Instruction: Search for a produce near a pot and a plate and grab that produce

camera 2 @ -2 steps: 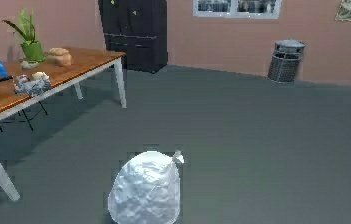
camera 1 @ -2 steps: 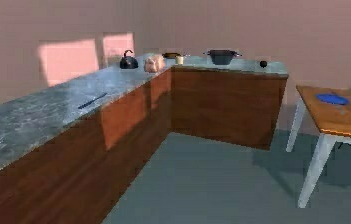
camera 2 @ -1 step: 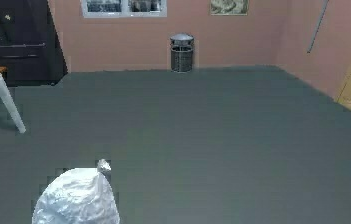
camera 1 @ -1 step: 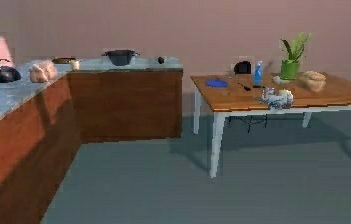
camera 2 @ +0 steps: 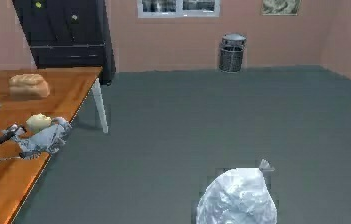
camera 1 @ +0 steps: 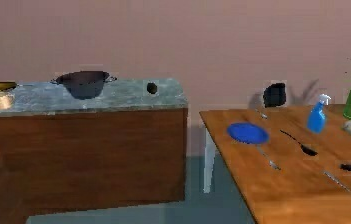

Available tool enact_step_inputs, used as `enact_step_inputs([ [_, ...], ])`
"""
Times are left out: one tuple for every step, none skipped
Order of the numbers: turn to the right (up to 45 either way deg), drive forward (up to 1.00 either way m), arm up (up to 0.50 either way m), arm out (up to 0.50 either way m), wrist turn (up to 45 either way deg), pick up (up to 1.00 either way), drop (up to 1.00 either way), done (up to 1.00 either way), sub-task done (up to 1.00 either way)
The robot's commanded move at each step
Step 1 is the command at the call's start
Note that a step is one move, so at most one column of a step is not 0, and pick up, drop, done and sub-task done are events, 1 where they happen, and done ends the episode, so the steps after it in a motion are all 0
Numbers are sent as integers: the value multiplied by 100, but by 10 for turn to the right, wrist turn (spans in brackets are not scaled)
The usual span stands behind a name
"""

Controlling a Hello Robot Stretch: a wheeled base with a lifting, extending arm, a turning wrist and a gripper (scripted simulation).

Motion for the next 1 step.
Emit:
enact_step_inputs([
  [-360, 0, 0, 0, 0, 0, 0, 0, 0],
])
